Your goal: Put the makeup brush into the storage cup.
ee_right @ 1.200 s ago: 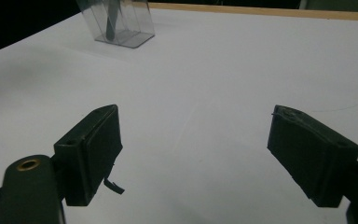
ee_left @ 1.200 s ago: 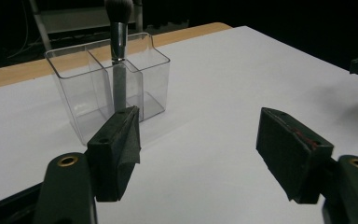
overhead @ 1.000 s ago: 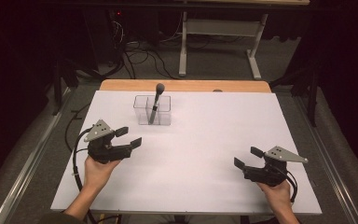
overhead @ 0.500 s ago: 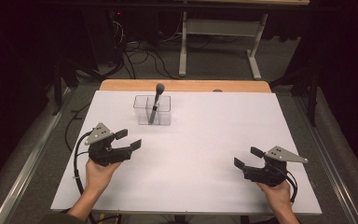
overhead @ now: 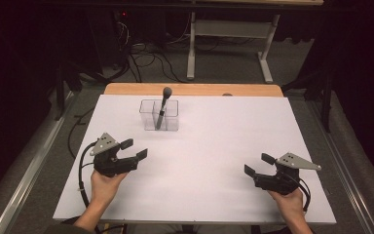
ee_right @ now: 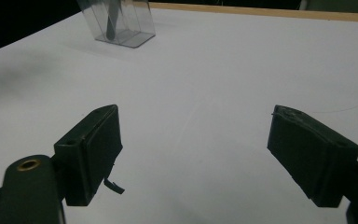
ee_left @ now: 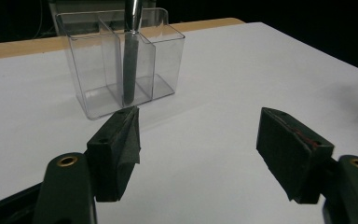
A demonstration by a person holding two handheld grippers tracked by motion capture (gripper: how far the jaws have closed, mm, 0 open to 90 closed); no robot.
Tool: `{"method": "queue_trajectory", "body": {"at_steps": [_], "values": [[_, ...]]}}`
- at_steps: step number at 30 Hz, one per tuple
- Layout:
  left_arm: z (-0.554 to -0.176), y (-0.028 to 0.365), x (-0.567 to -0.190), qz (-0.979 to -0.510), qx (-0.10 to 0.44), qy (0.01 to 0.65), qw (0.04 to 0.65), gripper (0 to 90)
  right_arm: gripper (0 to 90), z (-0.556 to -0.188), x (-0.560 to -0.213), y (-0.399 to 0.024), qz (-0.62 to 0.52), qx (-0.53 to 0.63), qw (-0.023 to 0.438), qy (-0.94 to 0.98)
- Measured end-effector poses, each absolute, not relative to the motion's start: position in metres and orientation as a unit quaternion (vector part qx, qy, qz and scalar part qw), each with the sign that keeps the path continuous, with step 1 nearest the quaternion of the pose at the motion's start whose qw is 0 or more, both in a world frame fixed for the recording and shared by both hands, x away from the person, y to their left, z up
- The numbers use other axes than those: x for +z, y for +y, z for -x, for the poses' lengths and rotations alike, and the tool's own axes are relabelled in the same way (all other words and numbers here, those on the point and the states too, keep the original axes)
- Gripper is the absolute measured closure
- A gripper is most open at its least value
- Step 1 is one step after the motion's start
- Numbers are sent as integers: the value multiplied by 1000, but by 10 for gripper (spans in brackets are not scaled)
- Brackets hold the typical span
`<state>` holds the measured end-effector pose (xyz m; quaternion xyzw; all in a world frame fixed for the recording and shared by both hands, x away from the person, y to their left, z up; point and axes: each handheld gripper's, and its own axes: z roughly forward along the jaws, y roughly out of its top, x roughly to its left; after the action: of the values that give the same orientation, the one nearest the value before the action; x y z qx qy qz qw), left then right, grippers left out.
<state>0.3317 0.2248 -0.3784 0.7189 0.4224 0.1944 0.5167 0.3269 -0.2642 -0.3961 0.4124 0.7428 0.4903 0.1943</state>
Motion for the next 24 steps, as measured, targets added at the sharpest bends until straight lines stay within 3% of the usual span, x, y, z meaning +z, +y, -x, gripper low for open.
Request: {"method": "queue_trajectory", "body": {"at_steps": [24], "values": [[-339,226,-395,-719,184,449,498,299,188,-327,-396,-263,-412,490,192,744]]}}
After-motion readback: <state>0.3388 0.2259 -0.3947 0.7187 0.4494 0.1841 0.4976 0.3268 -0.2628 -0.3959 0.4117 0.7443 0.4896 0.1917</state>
